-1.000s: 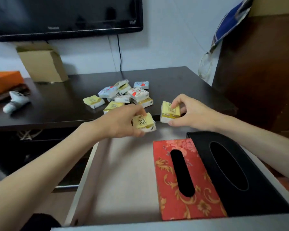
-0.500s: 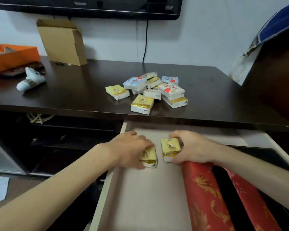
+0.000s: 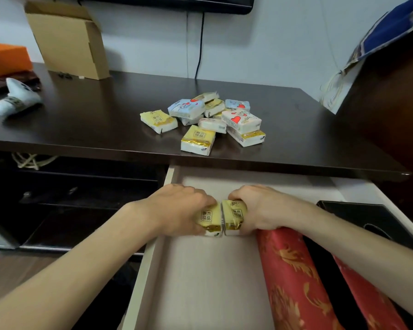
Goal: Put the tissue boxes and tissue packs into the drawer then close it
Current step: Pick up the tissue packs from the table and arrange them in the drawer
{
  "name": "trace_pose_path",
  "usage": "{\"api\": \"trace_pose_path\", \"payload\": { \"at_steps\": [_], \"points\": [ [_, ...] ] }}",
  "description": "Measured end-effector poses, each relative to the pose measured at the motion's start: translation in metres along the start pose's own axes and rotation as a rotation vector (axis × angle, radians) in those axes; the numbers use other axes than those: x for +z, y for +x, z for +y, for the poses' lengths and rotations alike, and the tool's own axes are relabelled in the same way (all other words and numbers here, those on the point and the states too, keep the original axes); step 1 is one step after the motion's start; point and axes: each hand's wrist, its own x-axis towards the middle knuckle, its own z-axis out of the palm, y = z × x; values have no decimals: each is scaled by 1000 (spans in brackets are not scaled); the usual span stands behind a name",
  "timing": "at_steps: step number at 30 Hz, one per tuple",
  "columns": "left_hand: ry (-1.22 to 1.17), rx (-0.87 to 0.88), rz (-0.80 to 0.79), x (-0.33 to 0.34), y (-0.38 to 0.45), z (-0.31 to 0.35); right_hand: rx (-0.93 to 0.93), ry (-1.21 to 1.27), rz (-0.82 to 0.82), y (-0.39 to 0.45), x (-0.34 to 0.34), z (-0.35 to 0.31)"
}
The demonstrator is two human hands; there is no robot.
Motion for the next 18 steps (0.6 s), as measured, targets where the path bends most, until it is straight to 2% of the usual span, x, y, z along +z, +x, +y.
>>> {"api": "trace_pose_path", "payload": {
  "at_steps": [8, 13, 16, 18],
  "points": [
    [0, -29, 42, 4, 1, -1, -18, 33, 1, -4, -2, -1],
    [-34, -54, 35, 1, -1, 2, -42, 91, 56, -3, 0, 4],
    [-163, -80, 63, -12, -5, 5, -43, 324, 182, -15, -5, 8],
    [-176, -68, 218, -29, -9, 6, -60, 565, 390, -23, -12, 11]
  ]
}}
